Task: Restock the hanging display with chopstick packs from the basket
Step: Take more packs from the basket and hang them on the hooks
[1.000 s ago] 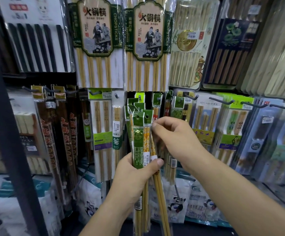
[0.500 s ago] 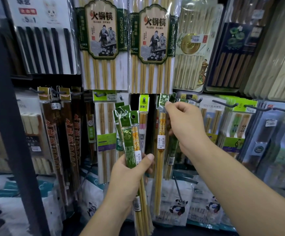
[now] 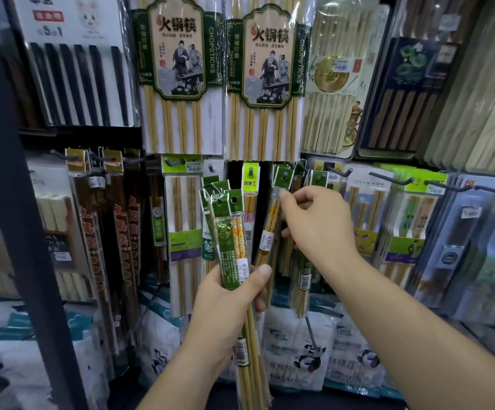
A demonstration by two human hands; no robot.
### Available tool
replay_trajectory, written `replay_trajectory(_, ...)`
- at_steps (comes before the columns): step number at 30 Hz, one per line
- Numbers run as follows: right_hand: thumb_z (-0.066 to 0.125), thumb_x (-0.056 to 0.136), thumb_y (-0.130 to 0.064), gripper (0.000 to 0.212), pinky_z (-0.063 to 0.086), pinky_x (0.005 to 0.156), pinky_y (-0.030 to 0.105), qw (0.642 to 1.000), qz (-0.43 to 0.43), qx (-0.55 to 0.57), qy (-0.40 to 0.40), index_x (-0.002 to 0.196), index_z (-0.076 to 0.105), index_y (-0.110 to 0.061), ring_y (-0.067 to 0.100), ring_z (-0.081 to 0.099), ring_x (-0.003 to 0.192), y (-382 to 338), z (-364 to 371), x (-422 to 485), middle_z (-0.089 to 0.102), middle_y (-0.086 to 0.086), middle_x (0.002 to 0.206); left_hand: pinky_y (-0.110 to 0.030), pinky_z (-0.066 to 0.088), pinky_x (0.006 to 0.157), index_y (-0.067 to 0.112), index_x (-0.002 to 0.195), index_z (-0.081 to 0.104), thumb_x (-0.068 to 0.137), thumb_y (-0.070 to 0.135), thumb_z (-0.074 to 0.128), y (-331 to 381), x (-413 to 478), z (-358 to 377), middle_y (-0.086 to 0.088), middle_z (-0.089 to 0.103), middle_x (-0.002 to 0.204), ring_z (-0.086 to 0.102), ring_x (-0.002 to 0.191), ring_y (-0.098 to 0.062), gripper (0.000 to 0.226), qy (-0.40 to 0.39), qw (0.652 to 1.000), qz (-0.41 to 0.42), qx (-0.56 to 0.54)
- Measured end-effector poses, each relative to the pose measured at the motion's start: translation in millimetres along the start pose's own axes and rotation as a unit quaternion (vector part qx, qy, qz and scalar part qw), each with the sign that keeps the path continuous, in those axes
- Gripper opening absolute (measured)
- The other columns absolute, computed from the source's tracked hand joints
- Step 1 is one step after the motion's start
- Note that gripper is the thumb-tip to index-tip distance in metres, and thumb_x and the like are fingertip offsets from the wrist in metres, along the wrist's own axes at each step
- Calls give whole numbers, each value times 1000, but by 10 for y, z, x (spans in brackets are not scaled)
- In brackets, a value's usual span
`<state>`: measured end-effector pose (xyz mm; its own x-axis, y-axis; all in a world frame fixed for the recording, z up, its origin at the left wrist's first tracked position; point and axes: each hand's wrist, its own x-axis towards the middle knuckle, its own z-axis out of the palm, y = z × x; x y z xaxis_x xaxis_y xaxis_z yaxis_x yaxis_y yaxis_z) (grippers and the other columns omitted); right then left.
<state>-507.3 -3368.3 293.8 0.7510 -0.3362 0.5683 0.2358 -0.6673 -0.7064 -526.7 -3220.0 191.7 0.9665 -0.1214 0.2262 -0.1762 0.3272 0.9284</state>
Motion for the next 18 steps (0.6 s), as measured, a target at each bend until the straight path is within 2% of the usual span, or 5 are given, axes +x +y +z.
replay_trajectory(4,62,97,-45,25,61,71,45,1000,3,27,-5,82,66,-25,19,72,70,31,-11,-106,72,-1,75,-27,54,55,34,75,72,84,30,83,-17,8,-6,-6,65,64,61,56,-18,15,-23,1000,3,14)
replay_trajectory(8,66,97,-36,16,59,61,29,985,-37,140,-91,83,69,-28,18,70,68,-71,9,-269,72,3,79,-23,50,50,36,76,71,71,42,84,4,-5,32,-4,64,58,58,49,-14,15,-41,999,16,15)
replay_trajectory(13,64,100,-26,22,56,71,45,982,-69,131,-121,80,70,-19,23,65,69,-153,25,-297,68,9,75,-17,51,55,44,88,74,69,50,82,-17,-10,54,7,75,73,67,60,-4,21,-45,997,32,45)
replay_trajectory(16,58,103,-25,28,52,63,39,984,-43,141,-103,83,69,-10,15,53,61,-143,6,-233,56,12,66,-8,49,55,57,83,72,77,64,70,1,-13,73,21,75,76,69,67,6,9,-9,999,11,44)
replay_trajectory(18,53,106,-26,33,48,58,31,985,-22,151,-76,85,65,-2,12,48,55,-125,-10,-152,49,6,61,-15,50,51,39,73,74,81,60,69,17,-7,60,11,71,66,67,57,-3,23,2,1000,-13,-6)
